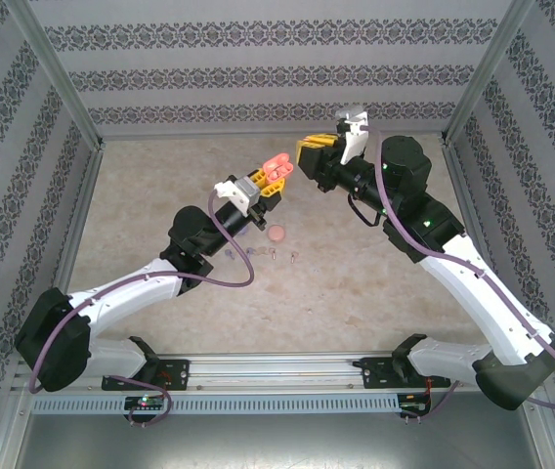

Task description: Insert the wireless bluetooth earbuds into the charging case

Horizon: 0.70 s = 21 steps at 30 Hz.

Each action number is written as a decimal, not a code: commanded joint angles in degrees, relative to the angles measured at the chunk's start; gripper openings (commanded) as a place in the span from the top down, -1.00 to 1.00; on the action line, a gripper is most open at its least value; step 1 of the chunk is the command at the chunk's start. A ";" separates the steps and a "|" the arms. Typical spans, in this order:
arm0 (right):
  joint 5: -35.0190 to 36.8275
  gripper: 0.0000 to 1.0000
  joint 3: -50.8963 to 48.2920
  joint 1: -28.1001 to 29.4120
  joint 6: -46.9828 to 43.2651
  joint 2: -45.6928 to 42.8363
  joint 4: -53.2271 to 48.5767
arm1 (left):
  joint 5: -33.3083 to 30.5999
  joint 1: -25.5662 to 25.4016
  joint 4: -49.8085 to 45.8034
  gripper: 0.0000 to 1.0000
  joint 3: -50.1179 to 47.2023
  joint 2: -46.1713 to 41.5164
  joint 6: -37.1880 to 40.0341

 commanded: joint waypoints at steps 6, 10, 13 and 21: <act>-2.08 0.43 -2.08 0.94 1.60 0.93 3.48 | 1.40 -1.05 0.35 1.00 2.89 0.60 -0.80; -2.00 0.43 -2.95 0.94 1.83 1.73 4.07 | 1.38 -1.12 0.25 1.00 3.13 0.58 -0.63; -2.16 0.43 -3.30 0.92 1.95 2.33 4.35 | 1.34 -1.08 0.19 1.00 3.13 0.64 -0.53; -1.78 0.44 -3.97 0.97 1.80 3.38 4.59 | 1.33 -1.12 0.28 1.00 3.15 0.67 -0.52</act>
